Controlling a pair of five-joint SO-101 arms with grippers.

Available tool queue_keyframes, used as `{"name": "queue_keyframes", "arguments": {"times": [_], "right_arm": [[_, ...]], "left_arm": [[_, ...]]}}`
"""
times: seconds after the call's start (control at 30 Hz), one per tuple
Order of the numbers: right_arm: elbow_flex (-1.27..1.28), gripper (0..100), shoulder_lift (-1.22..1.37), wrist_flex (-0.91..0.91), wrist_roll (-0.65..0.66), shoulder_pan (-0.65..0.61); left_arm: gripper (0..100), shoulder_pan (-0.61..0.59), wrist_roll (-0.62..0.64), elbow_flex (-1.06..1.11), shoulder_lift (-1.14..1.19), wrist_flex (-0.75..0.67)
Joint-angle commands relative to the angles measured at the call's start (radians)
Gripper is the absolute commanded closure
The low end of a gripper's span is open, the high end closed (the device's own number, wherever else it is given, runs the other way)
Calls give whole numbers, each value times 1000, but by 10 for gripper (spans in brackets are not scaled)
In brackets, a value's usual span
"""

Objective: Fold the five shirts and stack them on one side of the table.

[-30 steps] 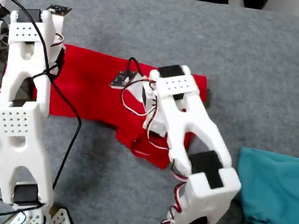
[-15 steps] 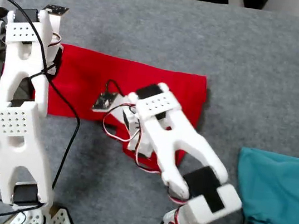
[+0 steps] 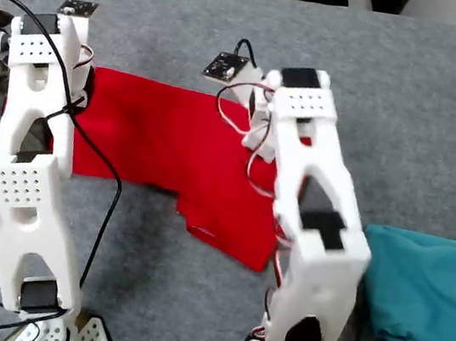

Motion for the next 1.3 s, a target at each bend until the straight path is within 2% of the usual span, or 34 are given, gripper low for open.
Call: {"name": "queue_keyframes", "arguments": {"times": [0.0, 0.3, 0.43, 0.77, 1.07, 1.13, 1.27], "right_arm": [[-173, 864, 147, -15, 11, 12], [-302, 877, 321, -14, 11, 8], [-326, 997, 318, -17, 3, 19], [-682, 991, 325, 133, -14, 68], [-736, 989, 381, 150, -3, 67], [-756, 971, 389, 193, 26, 62], [-839, 807, 387, 276, 52, 54]], "left_arm": [[981, 0, 17, -3, -39, -14], [981, 0, -21, -5, -19, -14], [981, 0, -25, -3, -19, -12], [981, -3, -25, -3, -19, -11], [981, -2, -25, -3, -19, -11], [981, -2, -25, -3, -19, -11], [981, -2, -25, -3, -19, -14]]}}
